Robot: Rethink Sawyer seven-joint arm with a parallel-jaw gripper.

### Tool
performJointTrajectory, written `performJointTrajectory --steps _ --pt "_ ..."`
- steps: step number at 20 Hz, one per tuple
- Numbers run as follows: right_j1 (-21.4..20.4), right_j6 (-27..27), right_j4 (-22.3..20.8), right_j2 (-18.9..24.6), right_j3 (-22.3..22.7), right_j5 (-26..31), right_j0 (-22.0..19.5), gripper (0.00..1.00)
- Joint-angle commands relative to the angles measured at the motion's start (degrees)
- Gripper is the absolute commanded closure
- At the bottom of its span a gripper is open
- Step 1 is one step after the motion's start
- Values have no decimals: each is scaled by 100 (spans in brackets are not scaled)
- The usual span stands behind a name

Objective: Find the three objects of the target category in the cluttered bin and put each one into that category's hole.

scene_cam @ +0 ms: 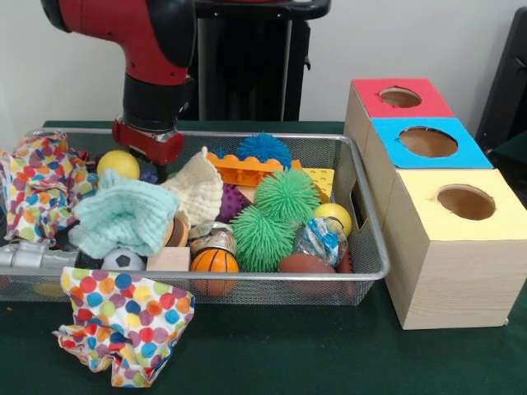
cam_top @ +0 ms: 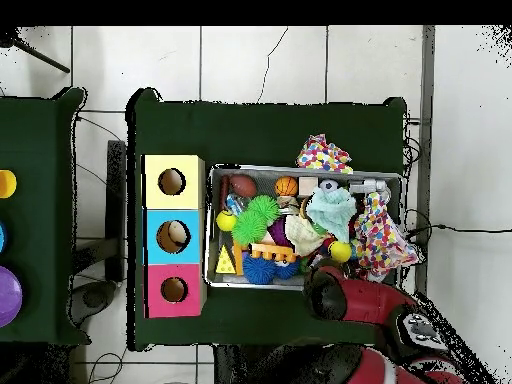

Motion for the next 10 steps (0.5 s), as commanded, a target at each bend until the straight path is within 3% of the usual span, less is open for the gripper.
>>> performJointTrajectory --steps 1,3,5,10 --pt "99 -205 -240 6 -1679 -87 -48 0" --pt "-194 -634 -318 398 -1679 741 -265 0" --pt "-376 -890 -382 880 -1648 1190 -555 0" --pt "-514 -1081 -259 2179 -1356 1830 -1399 0"
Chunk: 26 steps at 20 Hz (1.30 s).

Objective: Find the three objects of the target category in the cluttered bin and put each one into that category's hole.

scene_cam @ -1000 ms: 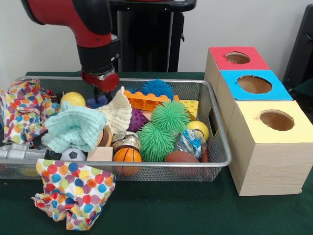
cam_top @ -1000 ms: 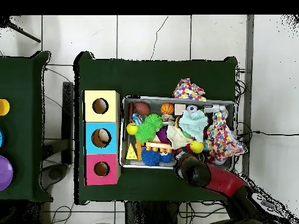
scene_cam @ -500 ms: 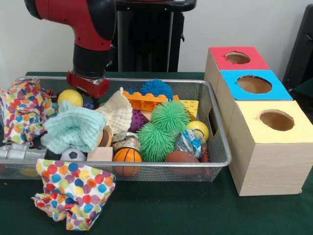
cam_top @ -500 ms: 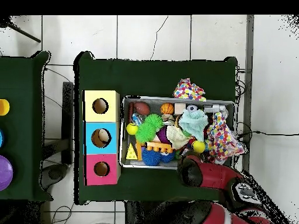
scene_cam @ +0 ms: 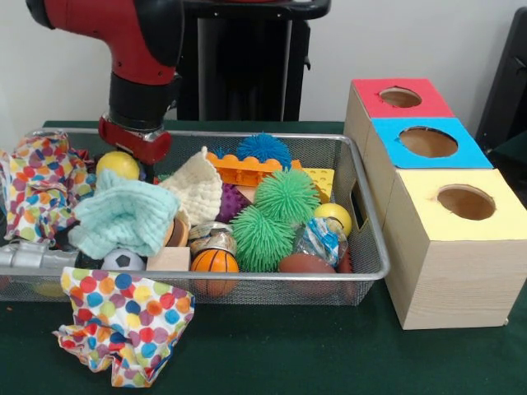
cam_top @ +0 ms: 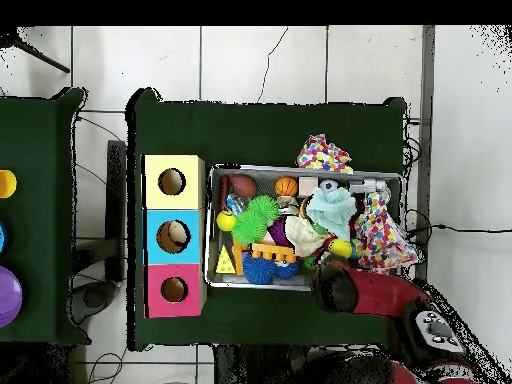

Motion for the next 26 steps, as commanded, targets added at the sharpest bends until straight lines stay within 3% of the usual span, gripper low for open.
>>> performJointTrajectory --steps 1,3,7,12,15,19,26 --pt "-240 -1028 244 1921 -1031 1006 -1090 0" --pt "-191 -835 723 2466 -786 1496 -1422 0" --pt "-219 -413 1222 2768 -656 2067 -1488 0" --pt "-397 3 1410 2397 -981 2787 -1063 0" --pt "-577 614 1354 1725 -1252 3073 -487 0" --pt "-605 1046 1128 1056 -1632 3214 136 0" --pt "-626 1695 1935 696 -1585 3469 682 0"
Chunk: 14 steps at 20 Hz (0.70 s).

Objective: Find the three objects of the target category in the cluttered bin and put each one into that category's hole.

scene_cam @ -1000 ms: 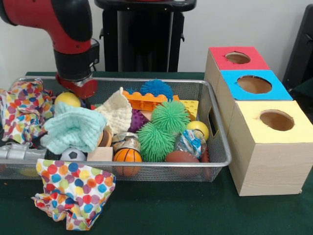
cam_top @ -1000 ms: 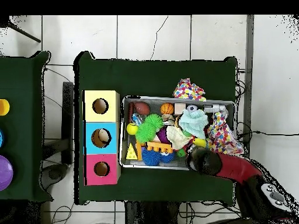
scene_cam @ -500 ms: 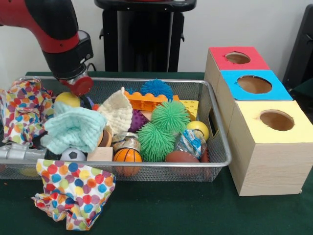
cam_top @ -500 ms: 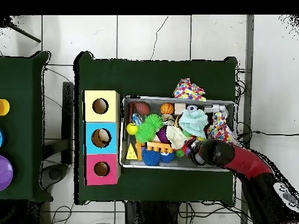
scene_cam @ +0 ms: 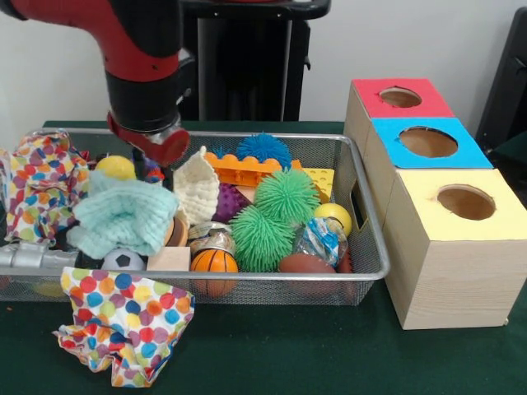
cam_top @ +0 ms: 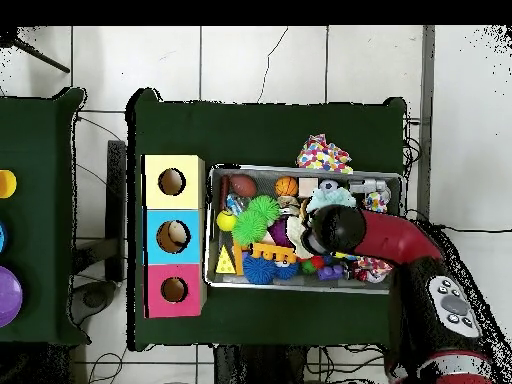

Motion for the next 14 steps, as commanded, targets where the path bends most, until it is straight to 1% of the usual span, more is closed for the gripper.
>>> performJointTrajectory --steps 1,5,8,9,11,14 --pt "-42 1706 901 -194 -544 506 523 0" --pt "33 1783 1454 -248 -484 451 755 0" --pt "97 1708 1662 -390 -633 657 920 0" --pt "54 1592 1701 -429 -582 729 925 0" --pt "-20 1523 1933 -436 -386 746 931 0" --pt "-35 1528 2149 -505 -213 700 979 0"
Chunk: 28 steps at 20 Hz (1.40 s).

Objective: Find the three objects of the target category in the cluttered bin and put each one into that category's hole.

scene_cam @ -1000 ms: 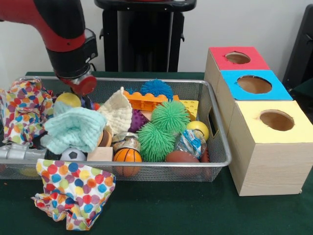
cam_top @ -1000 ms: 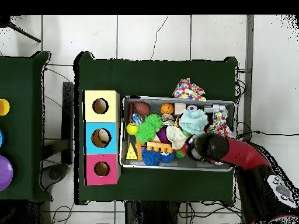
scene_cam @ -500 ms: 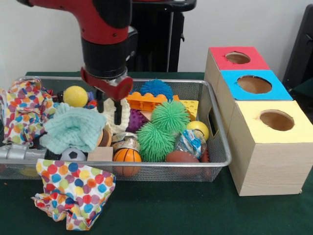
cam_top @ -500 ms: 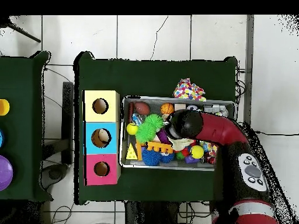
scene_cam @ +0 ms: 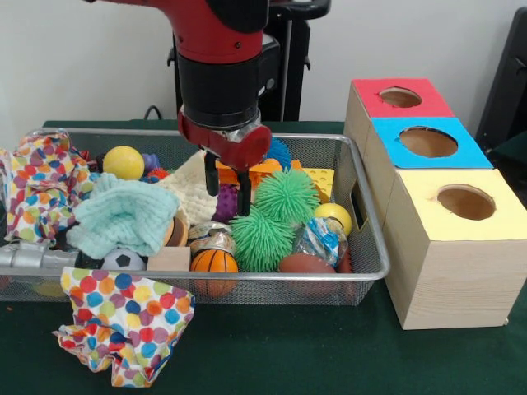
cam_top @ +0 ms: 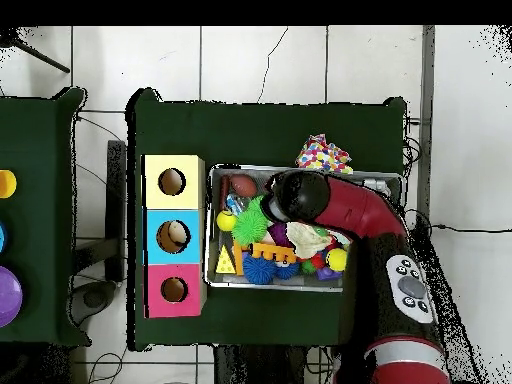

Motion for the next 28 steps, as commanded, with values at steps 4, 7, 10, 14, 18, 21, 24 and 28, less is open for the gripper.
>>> performJointTrajectory --steps 4,7,10,14,18,21,24,28 --pt "237 761 176 -499 -126 468 -174 0" --pt "313 537 -51 -599 -112 151 -224 0" --pt "357 525 -201 -746 -108 -41 -121 0" --pt "379 522 -282 -838 -80 -246 -66 0" --pt "408 634 -142 -845 -24 -199 -50 0" --pt "395 817 60 -855 60 -91 -25 0" --pt "421 1028 239 -848 142 -103 18 0" --pt "388 1287 526 -822 249 -31 130 0"
